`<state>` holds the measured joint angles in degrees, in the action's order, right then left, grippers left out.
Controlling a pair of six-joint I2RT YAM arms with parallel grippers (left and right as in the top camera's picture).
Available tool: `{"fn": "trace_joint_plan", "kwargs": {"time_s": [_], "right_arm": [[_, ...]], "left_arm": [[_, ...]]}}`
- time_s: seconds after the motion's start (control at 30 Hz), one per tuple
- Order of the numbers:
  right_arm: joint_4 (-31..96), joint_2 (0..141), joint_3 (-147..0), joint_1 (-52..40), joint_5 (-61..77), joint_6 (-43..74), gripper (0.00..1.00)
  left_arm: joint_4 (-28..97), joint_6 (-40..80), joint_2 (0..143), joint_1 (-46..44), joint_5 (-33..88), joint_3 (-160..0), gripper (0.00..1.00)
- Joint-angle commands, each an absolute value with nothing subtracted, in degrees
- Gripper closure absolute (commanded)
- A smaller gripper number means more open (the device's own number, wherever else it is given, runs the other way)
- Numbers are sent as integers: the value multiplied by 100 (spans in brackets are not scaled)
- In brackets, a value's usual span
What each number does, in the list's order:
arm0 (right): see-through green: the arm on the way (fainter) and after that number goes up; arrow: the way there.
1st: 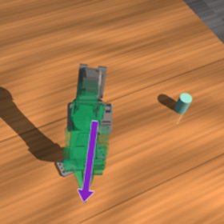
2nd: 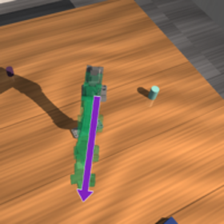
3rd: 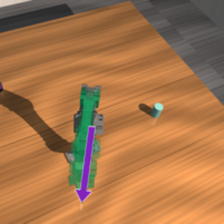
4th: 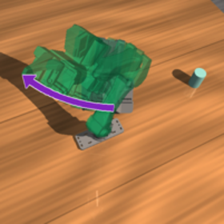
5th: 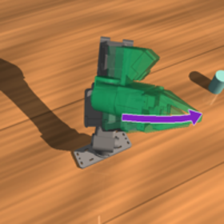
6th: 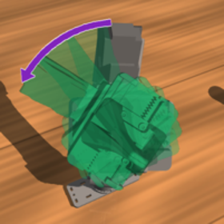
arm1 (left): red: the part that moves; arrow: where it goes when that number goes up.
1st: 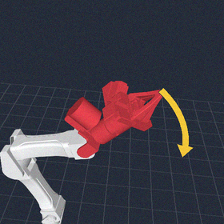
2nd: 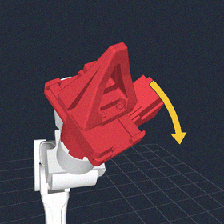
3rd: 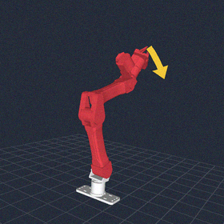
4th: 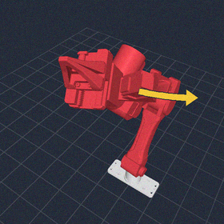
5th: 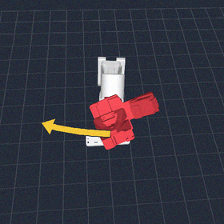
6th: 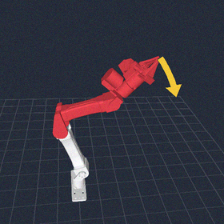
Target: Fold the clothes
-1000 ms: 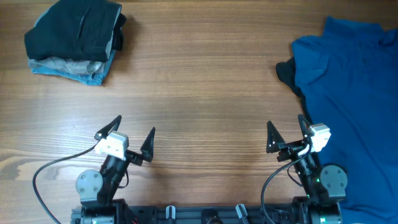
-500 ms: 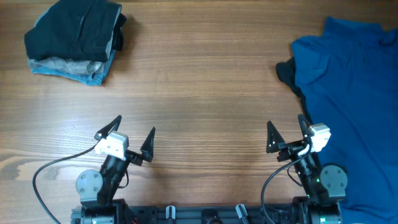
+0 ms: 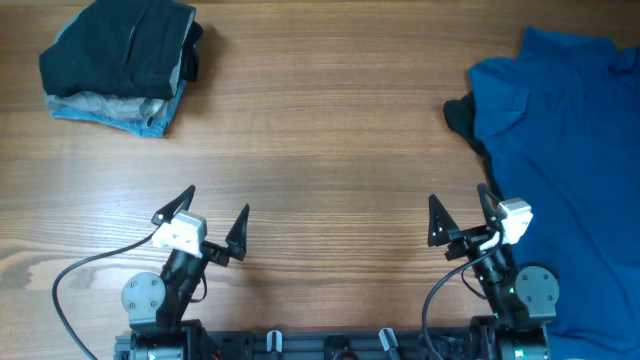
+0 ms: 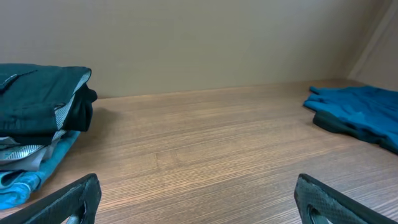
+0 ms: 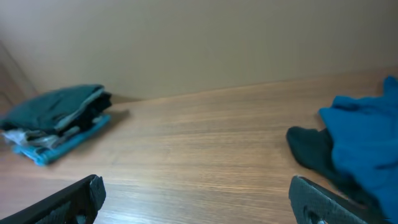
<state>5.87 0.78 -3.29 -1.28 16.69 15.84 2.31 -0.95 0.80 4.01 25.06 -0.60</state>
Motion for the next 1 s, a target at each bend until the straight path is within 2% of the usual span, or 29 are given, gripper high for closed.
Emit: {"fn": "trace_joint_plan", "kwargs": {"time_s": [0.0, 0.17, 0.27, 0.33, 0.37, 0.53, 0.63, 0.7, 0.73, 0.77, 0.8, 0.97], "right_arm": [[340, 43, -357, -106, 1997, 2759, 0], [744, 548, -1260, -106, 2110, 2696, 0], [1811, 1833, -2563, -106, 2359, 2689, 0], [2488, 2722, -3339, -106, 2408, 2499, 0], [3146, 3686, -4180, -106, 2399, 2058, 0], [5172, 6650, -6976, -104, 2158, 749, 0], [5229, 7992, -8073, -91, 2224, 440, 0], [5118, 8517, -8399, 43, 1789, 711, 0], [5076, 8766, -8519, 143, 1474, 1009, 2], [5030, 9166, -8663, 366, 980, 1531, 10], [4943, 9474, -8715, 578, 794, 1741, 11], [3962, 10954, -8718, 1758, 873, 2088, 20]], "left_arm": [[56, -99, 38, 360, 2460, -32, 0], [-292, 222, 38, 360, 2589, -56, 0], [-250, 548, 95, 360, 2587, -576, 0], [523, 563, 305, 364, 2377, -1116, 0], [1411, 567, 674, 362, 2351, -1682, 0], [2827, 565, 2270, 364, 2349, -3430, 0], [3441, 668, 3594, 364, 2349, -4823, 0], [3964, 711, 4276, 364, 2346, -5489, 0], [4141, 711, 4563, 364, 2349, -5712, 0], [4346, 711, 4982, 364, 2353, -5988, 0], [4401, 711, 5190, 364, 2362, -6093, 0], [4401, 738, 6167, 364, 3236, -6134, 0]]}}
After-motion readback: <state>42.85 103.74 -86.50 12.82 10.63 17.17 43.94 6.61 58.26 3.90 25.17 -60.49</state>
